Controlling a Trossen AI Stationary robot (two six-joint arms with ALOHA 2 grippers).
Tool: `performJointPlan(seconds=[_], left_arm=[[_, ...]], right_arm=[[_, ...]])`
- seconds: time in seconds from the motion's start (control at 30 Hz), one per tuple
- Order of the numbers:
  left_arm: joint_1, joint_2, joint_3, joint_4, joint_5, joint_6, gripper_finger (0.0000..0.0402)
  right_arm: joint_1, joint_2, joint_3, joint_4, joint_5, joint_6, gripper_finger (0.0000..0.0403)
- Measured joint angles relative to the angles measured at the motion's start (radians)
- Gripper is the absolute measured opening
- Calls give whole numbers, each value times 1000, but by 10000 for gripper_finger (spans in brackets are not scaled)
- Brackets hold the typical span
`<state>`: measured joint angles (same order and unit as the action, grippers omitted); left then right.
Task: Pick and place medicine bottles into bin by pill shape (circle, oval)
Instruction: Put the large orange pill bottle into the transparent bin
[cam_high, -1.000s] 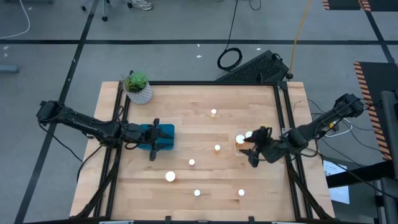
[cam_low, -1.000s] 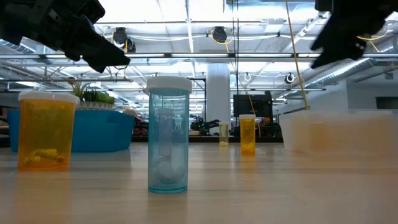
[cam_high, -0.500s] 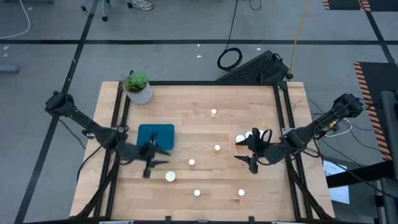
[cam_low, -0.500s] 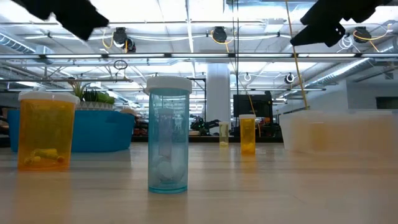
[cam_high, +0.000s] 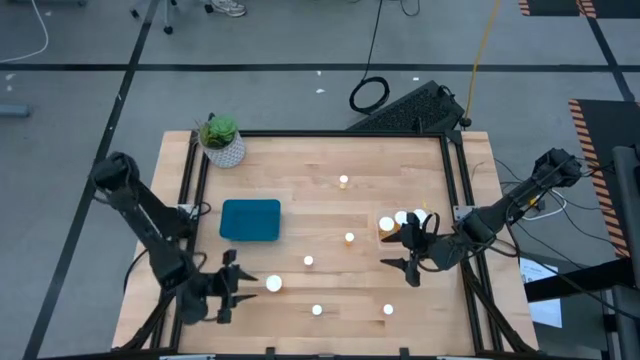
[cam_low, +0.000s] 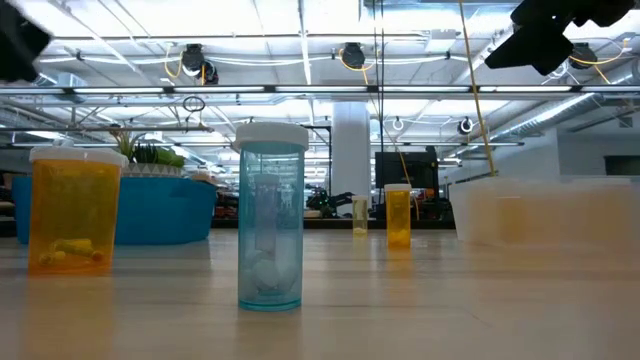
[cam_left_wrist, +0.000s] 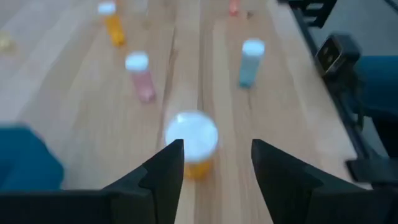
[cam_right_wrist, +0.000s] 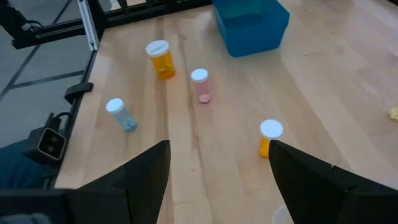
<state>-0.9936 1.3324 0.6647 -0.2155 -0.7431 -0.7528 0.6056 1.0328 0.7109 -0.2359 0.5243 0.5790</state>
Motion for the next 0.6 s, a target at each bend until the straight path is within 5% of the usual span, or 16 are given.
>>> performJointPlan(seconds=[0.33,0.6], left_arm=[[-43,286,-1,8,-16,-259,205],[-17,431,-1,71,-68,-327,294]], right_arm=[[0,0,0,17,22,1,265],[0,0,0,39,22,-23,265]])
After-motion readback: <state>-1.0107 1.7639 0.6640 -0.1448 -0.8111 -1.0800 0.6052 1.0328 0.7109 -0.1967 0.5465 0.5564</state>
